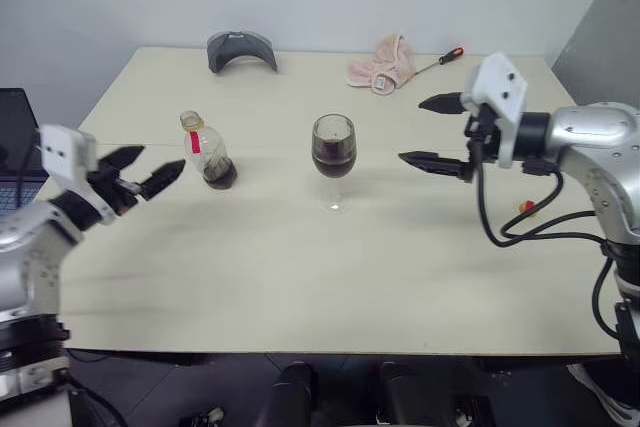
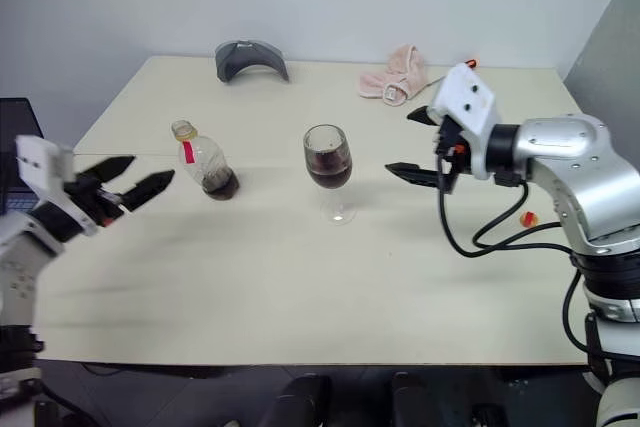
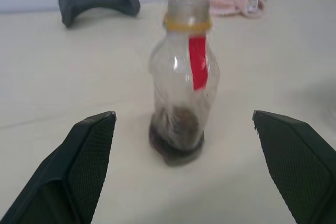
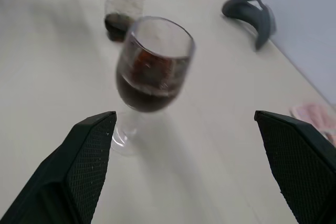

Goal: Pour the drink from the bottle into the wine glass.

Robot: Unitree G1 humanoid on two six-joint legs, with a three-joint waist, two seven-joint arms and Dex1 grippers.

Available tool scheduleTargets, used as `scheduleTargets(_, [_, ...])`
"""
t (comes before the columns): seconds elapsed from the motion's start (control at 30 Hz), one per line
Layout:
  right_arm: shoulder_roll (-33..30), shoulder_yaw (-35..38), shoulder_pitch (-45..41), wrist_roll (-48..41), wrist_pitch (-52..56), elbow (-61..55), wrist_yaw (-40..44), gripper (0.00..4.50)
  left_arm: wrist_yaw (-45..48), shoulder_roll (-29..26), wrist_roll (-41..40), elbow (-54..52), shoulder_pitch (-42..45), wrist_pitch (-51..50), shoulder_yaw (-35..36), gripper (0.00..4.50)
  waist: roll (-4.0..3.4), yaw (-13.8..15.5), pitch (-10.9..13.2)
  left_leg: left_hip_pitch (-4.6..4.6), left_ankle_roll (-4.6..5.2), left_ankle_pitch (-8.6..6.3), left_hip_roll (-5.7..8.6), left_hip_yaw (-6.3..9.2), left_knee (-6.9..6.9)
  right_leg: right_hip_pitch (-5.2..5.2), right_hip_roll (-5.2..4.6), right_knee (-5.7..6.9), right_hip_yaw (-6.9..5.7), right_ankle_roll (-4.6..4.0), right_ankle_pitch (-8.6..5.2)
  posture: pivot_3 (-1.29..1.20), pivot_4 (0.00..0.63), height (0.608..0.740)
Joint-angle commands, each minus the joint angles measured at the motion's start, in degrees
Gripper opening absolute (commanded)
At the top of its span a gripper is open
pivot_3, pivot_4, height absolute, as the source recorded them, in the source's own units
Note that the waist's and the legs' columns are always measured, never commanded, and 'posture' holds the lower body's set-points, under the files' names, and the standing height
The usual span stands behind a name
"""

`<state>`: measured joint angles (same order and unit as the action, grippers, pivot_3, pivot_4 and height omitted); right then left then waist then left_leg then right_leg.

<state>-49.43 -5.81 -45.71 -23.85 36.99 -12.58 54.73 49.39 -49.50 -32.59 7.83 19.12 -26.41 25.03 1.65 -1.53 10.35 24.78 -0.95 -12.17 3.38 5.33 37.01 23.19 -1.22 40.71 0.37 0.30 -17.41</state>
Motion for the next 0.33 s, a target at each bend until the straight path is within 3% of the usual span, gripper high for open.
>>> scheduleTargets(0.03, [-4.18, 4.92, 1.28, -0.96, -6.93, 5.67, 8.80, 4.50, 10.81, -7.44, -5.62, -5.61, 1.45, -3.68, 1.76, 4.47, -0.01, -0.02, 0.01, -0.01, 0.00, 0.00, 0.01, -0.04, 0.00, -0.02, 0.00, 0.00, 0.04, 0.00, 0.00, 0.00, 0.150, 0.740])
scheduleTargets(0.17, [-5.57, 7.60, -1.87, -1.09, -11.50, 16.63, 14.15, 4.50, 18.59, -14.91, -7.26, -4.63, 3.79, -5.33, 1.75, 4.47, -0.07, -0.30, 0.04, -0.13, 0.01, 0.00, -0.06, -0.29, -0.06, -0.01, 0.00, 0.08, 0.20, -0.02, -0.01, 0.00, 0.150, 0.740])
scheduleTargets(0.33, [-5.19, 9.44, -4.53, -4.76, -11.11, 20.76, 21.32, 4.50, 24.45, -18.35, -10.03, -3.91, 6.28, -7.96, 2.11, 4.47, -0.16, -0.73, 0.10, -0.24, 0.03, -0.01, -0.19, -0.57, -0.13, 0.01, 0.06, 0.14, 0.36, -0.12, -0.08, 0.00, 0.150, 0.740])
